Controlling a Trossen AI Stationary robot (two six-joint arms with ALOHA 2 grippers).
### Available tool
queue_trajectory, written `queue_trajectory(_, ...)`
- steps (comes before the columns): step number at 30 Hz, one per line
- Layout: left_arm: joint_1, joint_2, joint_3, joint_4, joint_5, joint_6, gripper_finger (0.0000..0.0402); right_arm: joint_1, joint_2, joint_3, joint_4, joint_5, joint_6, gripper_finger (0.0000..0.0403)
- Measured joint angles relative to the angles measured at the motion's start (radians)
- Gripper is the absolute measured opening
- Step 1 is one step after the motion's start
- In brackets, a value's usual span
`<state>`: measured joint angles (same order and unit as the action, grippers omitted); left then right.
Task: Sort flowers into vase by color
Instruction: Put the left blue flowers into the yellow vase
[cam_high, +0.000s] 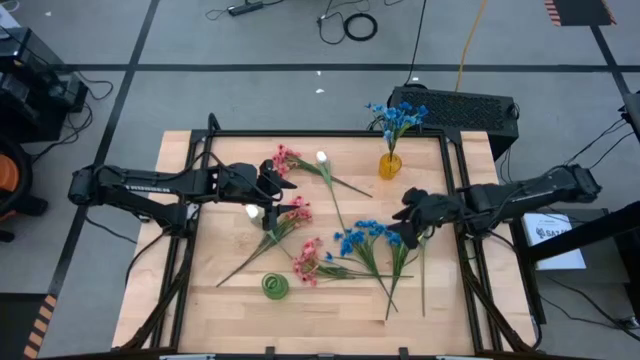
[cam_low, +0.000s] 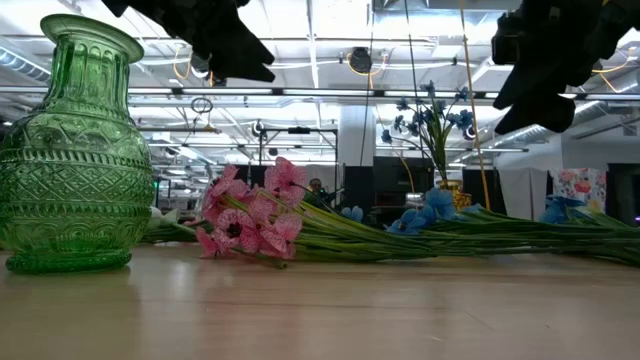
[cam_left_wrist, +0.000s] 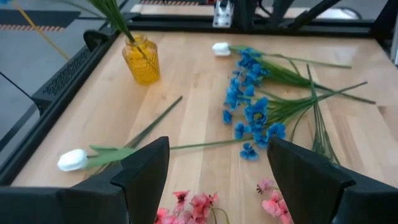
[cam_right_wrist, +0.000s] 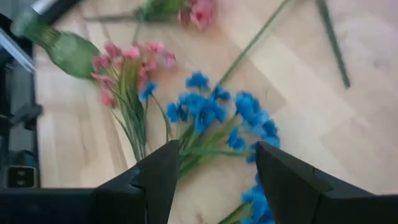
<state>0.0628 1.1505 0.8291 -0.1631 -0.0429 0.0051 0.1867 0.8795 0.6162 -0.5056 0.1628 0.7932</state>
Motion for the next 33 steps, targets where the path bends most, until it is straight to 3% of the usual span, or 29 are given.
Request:
queue_trajectory(13, 0.000, 0.059, 0.000, 0.008, 0.000, 0.000, 0.0278, 0.192, 0.426, 0.188, -0.058, 0.056, 0.244, 0.0205)
queue_trajectory(18, 0.000, 0.097, 0.000, 0.000, 0.000, -0.024, 0.0278, 0.217, 0.547, 0.269, -0.097, 0.154, 0.294, 0.0205)
queue_trajectory(33, -0.049, 0.202, -0.001, 0.001, 0.000, -0.025, 0.0278, 0.254, 0.854, 0.474, -0.229, 0.065, 0.372, 0.0215)
